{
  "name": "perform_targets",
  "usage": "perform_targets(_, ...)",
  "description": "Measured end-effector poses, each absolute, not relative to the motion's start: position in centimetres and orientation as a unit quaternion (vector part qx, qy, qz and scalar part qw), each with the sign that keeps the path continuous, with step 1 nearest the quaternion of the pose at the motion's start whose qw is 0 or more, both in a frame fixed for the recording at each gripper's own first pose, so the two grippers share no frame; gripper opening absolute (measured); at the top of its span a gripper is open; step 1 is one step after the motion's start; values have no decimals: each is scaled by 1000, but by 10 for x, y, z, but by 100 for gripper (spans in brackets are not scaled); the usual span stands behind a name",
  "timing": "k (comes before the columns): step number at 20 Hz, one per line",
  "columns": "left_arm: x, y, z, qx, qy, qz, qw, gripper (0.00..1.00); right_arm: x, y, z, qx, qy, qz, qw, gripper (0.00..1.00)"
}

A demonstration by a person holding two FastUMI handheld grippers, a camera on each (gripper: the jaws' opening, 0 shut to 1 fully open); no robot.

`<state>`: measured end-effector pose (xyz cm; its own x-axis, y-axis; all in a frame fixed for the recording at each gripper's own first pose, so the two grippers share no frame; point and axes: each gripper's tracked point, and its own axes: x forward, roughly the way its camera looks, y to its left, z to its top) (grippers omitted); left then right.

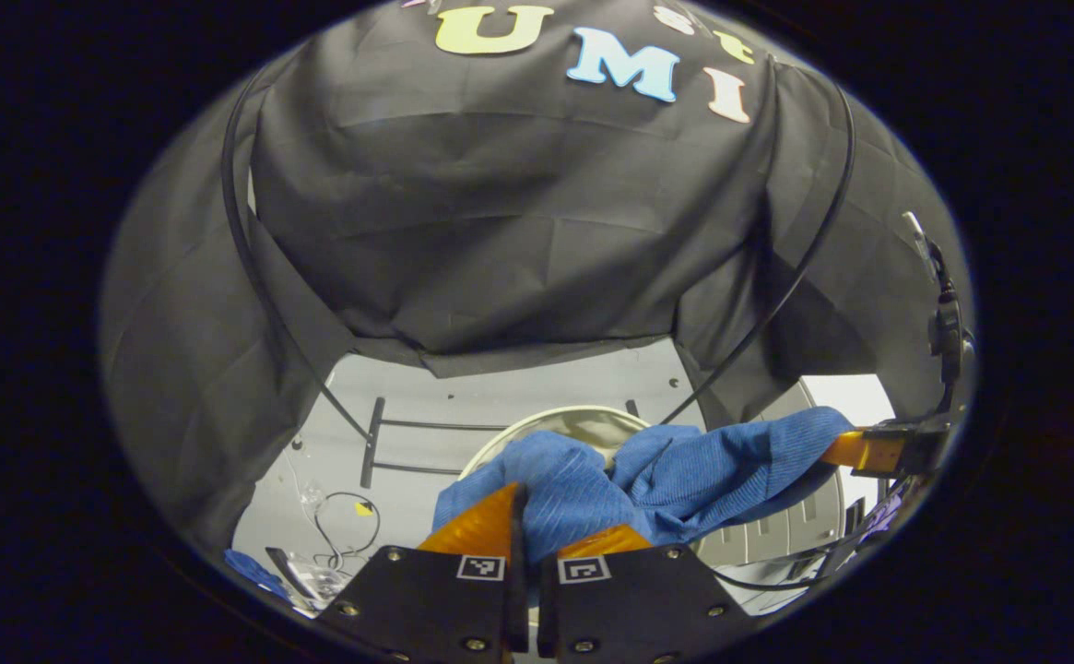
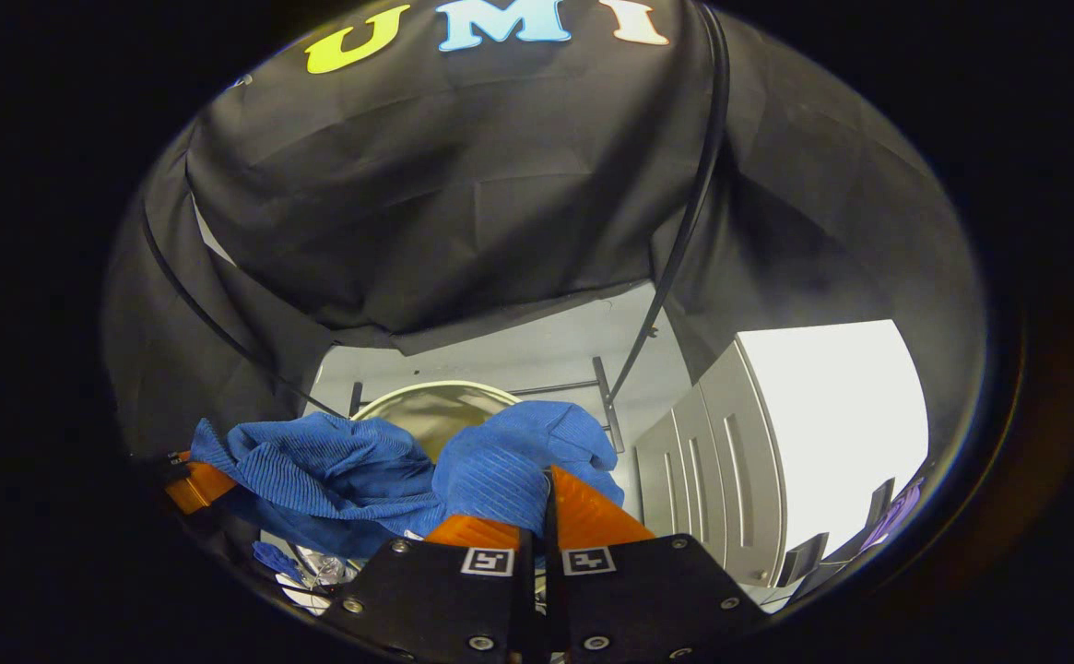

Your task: Grasp the clothes on the hanger with both hands and then place them into the laundry hamper below.

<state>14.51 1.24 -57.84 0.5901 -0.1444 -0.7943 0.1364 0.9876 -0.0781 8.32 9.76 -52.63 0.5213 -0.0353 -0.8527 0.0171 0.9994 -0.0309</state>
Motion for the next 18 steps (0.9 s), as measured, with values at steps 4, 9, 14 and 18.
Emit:
perform_targets(4, 143, 20, -584, -4, 456, -68, 887, 10, 80, 108, -528, 3, 502, 1, 865, 10)
perform_targets(9, 137, 24, -581, -19, 458, -70, 886, 59, 68, 117, -525, 7, 517, 21, 855, 36)
perform_targets(14, 128, 36, -558, -9, 448, -56, 892, 97, 59, 109, -499, -14, 503, 21, 864, 96)
perform_targets(18, 121, 45, -524, -9, 429, -39, 902, 96, 60, 93, -457, -19, 469, 15, 883, 93)
